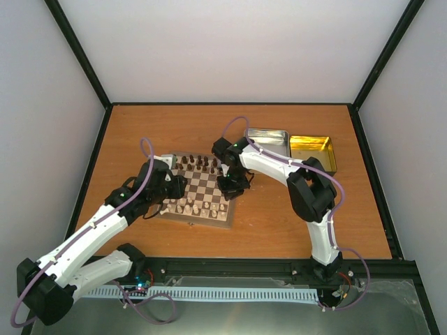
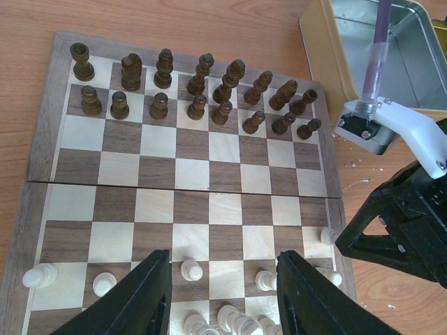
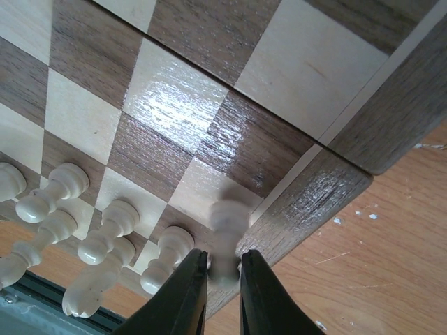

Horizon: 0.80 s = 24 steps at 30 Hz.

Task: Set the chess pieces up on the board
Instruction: Place the chess piece on the chessboard.

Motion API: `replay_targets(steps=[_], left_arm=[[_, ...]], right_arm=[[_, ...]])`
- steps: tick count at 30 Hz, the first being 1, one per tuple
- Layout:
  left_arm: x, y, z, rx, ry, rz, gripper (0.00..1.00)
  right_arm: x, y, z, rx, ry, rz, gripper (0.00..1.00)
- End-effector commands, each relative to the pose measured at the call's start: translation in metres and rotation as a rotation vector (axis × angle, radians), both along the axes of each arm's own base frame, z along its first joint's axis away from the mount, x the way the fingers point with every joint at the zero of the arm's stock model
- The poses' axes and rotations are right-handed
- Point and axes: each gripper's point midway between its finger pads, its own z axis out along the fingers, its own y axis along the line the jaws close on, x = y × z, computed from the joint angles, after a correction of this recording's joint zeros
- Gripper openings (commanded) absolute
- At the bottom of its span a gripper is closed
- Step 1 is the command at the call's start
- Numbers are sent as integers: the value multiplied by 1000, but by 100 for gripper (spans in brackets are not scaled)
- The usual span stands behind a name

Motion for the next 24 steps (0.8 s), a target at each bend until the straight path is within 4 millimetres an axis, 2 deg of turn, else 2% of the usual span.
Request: replay_targets(steps=[1, 8, 13, 20, 24], left_arm=[[3, 1, 8, -10, -31, 0, 42], [3, 1, 6, -5, -26, 2, 42], [3, 2, 8, -8, -33, 5, 42], [3, 2, 9, -8, -34, 8, 43], [3, 4, 10, -5, -35, 14, 43]], right_arm=[[6, 0, 2, -2, -1, -17, 17], [9, 2, 4, 9, -6, -24, 18], [14, -5, 3, -18, -53, -30, 20], [19, -1, 0, -8, -114, -36, 20], [21, 0, -2, -9, -120, -46, 10]])
